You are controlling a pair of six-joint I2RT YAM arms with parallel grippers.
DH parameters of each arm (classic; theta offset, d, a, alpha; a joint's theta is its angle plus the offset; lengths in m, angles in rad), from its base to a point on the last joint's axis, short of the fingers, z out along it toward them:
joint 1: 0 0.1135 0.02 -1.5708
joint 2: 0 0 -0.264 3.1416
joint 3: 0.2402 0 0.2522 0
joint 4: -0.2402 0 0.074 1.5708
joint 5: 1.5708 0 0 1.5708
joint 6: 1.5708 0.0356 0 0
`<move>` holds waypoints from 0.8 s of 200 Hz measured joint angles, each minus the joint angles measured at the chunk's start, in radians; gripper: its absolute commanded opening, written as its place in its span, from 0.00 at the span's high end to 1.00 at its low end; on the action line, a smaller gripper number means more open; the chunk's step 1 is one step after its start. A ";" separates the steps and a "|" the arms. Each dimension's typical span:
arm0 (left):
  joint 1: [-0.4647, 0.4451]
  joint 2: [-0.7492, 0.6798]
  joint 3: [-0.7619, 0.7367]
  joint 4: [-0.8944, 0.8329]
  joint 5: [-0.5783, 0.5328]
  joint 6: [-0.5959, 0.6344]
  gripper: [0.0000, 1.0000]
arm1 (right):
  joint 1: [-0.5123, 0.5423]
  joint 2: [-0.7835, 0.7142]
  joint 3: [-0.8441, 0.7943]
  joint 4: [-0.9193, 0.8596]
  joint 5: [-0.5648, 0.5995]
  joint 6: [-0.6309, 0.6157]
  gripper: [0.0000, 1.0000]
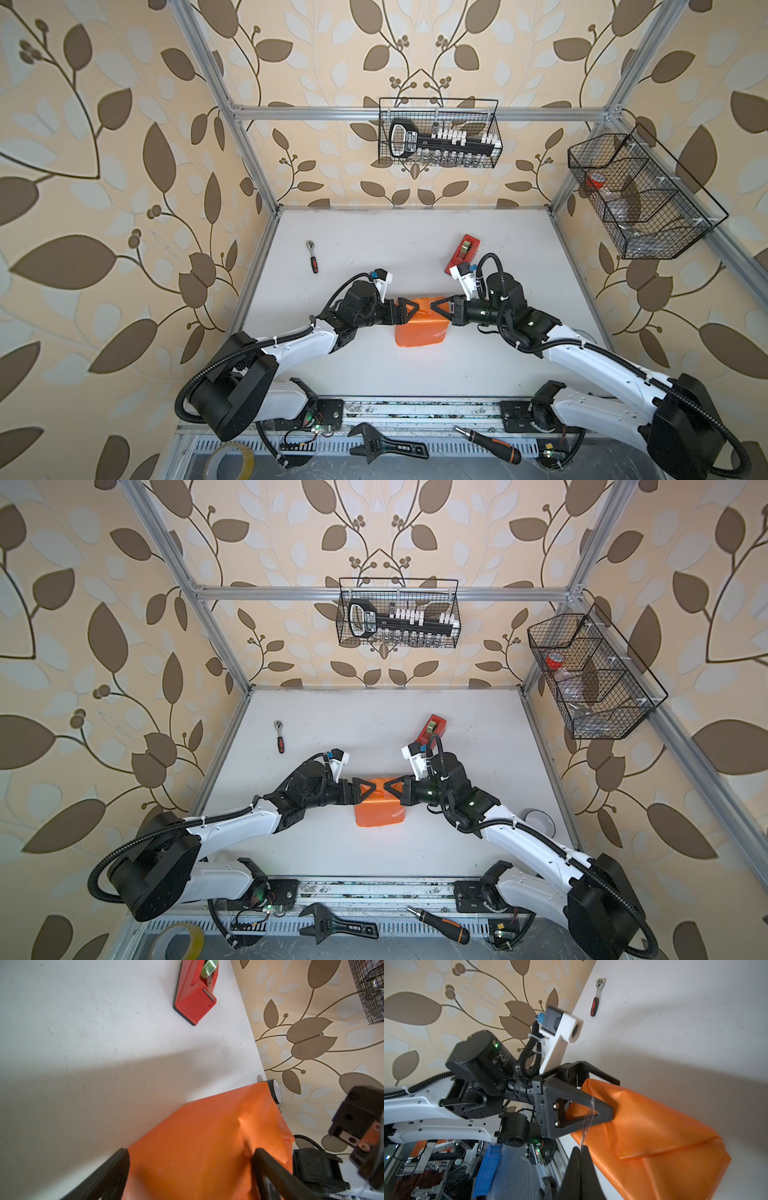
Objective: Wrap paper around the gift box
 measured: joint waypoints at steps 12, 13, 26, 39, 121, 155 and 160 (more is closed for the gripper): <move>0.000 0.000 0.000 0.001 0.000 0.000 0.07 | 0.023 0.021 0.016 -0.014 0.018 -0.014 1.00; 0.000 0.000 0.000 0.001 0.000 0.000 0.07 | 0.025 0.024 0.018 -0.015 0.021 -0.016 1.00; 0.000 0.001 0.000 0.001 0.001 0.000 0.07 | 0.036 0.043 0.031 -0.026 0.037 -0.028 1.00; 0.000 0.001 0.000 0.001 0.001 0.000 0.07 | 0.040 0.061 0.042 -0.036 0.053 -0.038 1.00; 0.000 0.001 0.000 0.000 0.001 0.000 0.07 | 0.040 0.122 0.052 -0.074 0.089 -0.065 1.00; 0.000 -0.001 0.000 -0.003 0.001 0.000 0.07 | 0.040 0.122 0.052 -0.085 0.103 -0.073 1.00; 0.000 -0.001 0.000 -0.003 0.001 0.000 0.07 | 0.040 0.122 0.052 -0.088 0.105 -0.075 1.00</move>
